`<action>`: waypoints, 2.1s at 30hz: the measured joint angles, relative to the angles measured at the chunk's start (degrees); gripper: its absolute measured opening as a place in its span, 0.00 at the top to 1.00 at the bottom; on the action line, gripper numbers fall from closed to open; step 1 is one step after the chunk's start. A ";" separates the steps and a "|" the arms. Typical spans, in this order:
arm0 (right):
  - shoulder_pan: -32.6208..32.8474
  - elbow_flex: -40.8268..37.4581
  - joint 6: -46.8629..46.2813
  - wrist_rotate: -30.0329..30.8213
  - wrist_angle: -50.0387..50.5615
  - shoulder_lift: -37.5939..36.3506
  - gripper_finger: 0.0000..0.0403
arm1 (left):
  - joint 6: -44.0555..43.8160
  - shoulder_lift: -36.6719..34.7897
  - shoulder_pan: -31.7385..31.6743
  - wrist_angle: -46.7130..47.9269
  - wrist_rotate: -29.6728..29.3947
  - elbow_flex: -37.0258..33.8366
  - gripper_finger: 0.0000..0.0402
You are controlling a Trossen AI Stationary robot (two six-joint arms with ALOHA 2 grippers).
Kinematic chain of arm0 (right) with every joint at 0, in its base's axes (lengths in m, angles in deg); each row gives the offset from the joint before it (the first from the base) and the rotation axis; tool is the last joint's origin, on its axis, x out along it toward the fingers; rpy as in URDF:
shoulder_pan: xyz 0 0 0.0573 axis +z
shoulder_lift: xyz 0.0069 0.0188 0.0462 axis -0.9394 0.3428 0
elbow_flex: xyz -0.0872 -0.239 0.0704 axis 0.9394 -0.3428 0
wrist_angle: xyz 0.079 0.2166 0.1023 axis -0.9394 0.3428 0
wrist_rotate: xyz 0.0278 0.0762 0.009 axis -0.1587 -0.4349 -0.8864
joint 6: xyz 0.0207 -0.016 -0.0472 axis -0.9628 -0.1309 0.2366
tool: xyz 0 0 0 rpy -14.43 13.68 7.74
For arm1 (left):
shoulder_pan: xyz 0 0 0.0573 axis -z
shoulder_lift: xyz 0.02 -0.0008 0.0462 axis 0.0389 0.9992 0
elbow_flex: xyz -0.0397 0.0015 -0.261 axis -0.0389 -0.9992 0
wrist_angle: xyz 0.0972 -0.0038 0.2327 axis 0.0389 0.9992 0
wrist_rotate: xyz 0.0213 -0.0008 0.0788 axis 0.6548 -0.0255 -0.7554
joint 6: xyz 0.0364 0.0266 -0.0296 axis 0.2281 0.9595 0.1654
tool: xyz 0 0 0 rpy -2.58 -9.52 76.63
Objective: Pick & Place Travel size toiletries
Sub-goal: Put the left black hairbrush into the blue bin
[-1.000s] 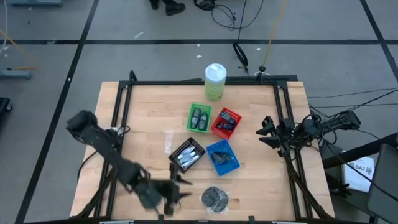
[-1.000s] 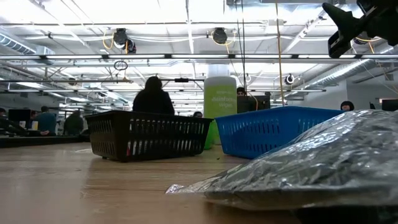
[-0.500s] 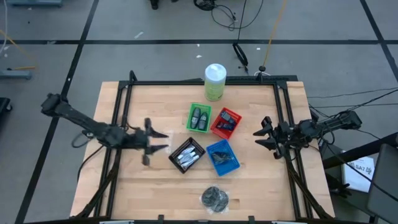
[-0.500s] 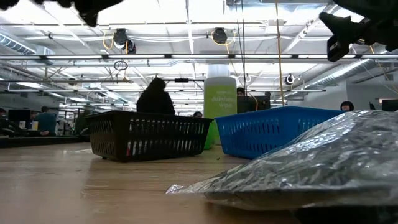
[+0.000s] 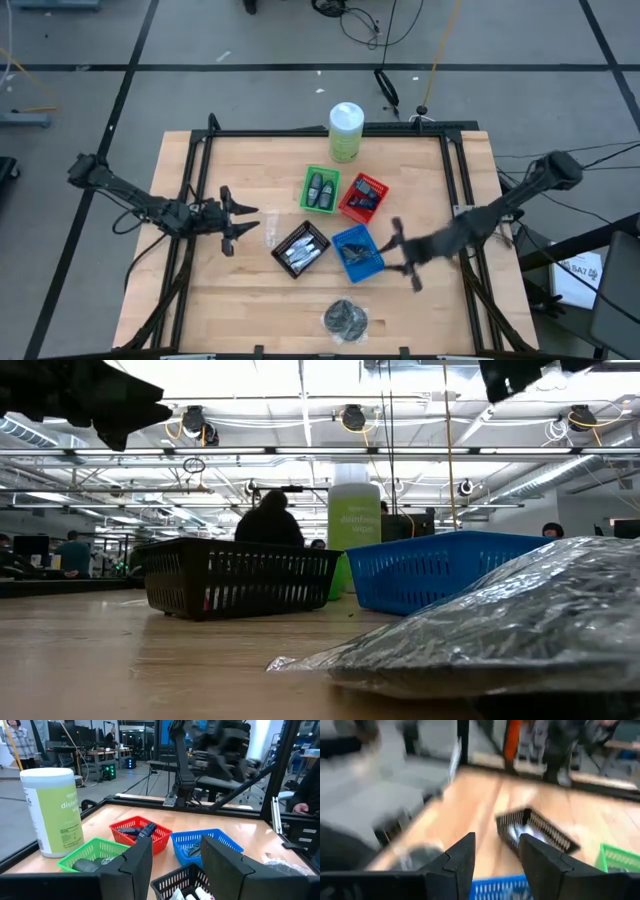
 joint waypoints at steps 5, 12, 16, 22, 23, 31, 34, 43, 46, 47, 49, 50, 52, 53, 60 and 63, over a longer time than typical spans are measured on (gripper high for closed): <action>6.40 15.43 1.56 8.73 19.98 18.07 0.62 | -0.13 0.00 0.00 -0.02 0.24 -0.11 0.59; 11.06 32.38 0.64 11.70 30.45 36.32 0.42 | 0.21 0.05 0.00 0.18 0.36 -0.11 0.59; 12.62 36.47 2.11 11.69 30.51 42.98 0.32 | 0.21 0.05 0.00 0.18 -1.20 -0.11 0.59; 13.83 37.63 0.37 11.27 25.81 47.98 0.29 | 1.47 0.05 0.00 0.21 -2.52 -0.11 0.59; 14.01 37.63 -0.03 11.25 24.77 48.48 0.30 | 2.30 0.05 0.00 0.22 -2.50 -0.11 0.59; 14.39 37.69 -1.01 8.35 21.09 53.34 0.34 | 3.23 0.09 0.00 0.22 -2.51 -0.11 0.59; 14.34 37.65 -0.98 8.25 20.92 54.30 0.34 | 3.25 0.09 0.00 0.22 -2.50 -0.11 0.59; 12.91 37.65 -0.52 8.37 20.78 54.25 0.34 | 3.25 0.11 0.00 0.22 -2.52 -0.11 0.59; 12.50 37.65 0.49 8.29 20.92 54.25 0.34 | 3.27 0.10 0.00 0.22 -2.52 -0.14 0.59; 12.34 37.65 0.56 8.28 20.90 54.25 0.34 | 3.27 0.11 0.00 0.22 -2.50 -0.11 0.59; 12.01 37.65 0.60 8.28 20.92 54.25 0.34 | 3.27 0.11 0.00 0.22 -2.51 -0.11 0.59; 11.97 37.65 0.63 8.28 20.92 54.25 0.34 | 3.27 0.11 0.00 0.22 -2.50 -0.11 0.59; 11.92 37.65 0.86 8.30 20.92 54.25 0.36 | 3.27 0.11 0.00 0.22 -2.50 -0.11 0.59; 11.94 37.65 1.09 8.28 20.98 54.25 0.37 | 3.27 0.11 0.00 0.22 -2.51 -0.11 0.59; 11.59 37.65 2.31 7.14 21.11 54.25 0.51 | 3.27 0.10 0.00 0.22 -2.52 -0.12 0.59; 11.00 37.65 2.54 4.87 21.09 54.25 0.56 | 3.27 0.11 0.00 0.22 -2.50 -0.11 0.59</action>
